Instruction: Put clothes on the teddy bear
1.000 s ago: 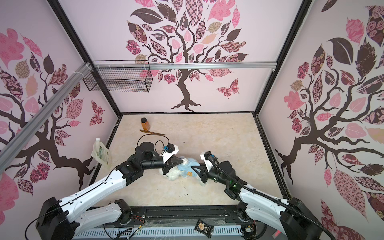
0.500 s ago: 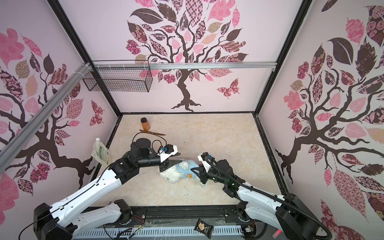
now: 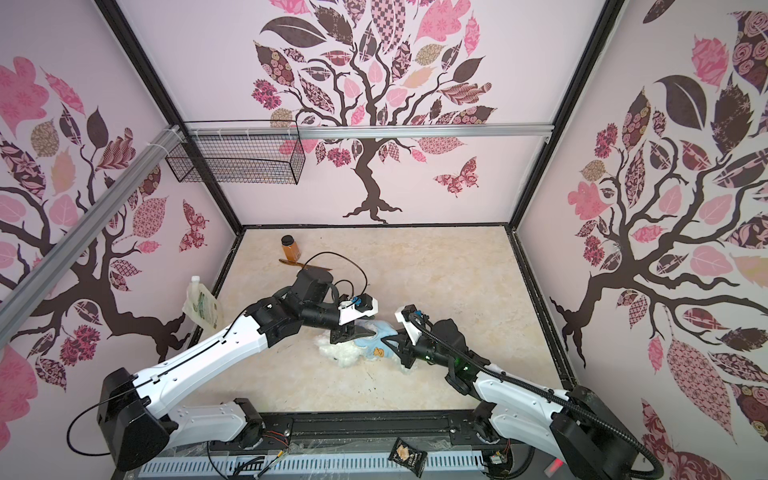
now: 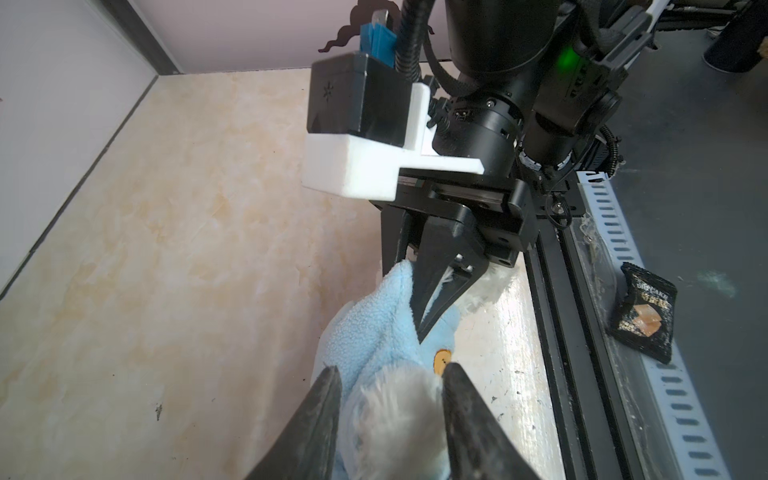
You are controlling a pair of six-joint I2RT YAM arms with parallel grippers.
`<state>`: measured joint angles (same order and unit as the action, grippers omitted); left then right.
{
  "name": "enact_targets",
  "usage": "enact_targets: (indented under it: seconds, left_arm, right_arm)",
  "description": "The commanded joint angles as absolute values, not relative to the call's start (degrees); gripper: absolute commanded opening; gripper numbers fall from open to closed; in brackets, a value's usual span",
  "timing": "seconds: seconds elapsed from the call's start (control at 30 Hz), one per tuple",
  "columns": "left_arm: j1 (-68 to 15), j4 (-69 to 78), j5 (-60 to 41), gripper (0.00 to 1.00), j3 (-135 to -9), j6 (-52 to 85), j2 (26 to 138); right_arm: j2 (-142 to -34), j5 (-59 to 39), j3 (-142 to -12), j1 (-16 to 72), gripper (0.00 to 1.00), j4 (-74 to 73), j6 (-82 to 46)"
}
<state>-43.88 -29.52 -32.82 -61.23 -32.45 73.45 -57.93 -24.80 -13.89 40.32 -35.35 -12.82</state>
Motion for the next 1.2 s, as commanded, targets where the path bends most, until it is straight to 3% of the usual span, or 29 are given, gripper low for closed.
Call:
enact_targets:
  seconds: [0.0,0.23,0.43,0.57,0.87,1.07,1.17]
  left_arm:
    - [-44.4,-33.2,-35.6,0.43,-64.5,-34.2,74.8]
    - [-45.5,-37.6,-33.0,0.37,-66.1,-37.2,77.6]
    - [-45.6,-35.3,-31.9,0.19,-65.9,-35.6,77.1]
    - [-45.6,-29.7,-32.3,0.0,-64.6,-30.1,74.7]
    - [-38.0,11.1,-34.2,0.0,-53.1,13.1,65.0]
    - [-38.4,14.4,-29.5,0.0,-48.9,20.2,65.6]
    - [-41.7,7.9,-25.8,0.0,-49.4,14.1,66.6]
  right_arm:
    - [-58.3,-25.7,-16.3,40.1,0.0,-38.8,-12.7]
    - [-58.4,-25.8,-16.3,40.1,0.0,-38.8,-12.7]
    - [-58.4,-25.6,-16.0,40.2,0.0,-38.8,-12.7]
    - [-58.3,-24.8,-15.8,40.2,0.0,-38.7,-12.9]
    - [-57.0,-15.8,-15.6,40.2,0.03,-31.6,-13.8]
    - [-60.1,-13.1,-17.7,40.2,0.1,-26.3,-12.4]
    - [-61.5,-11.5,-19.8,40.2,0.21,-23.6,-11.6]
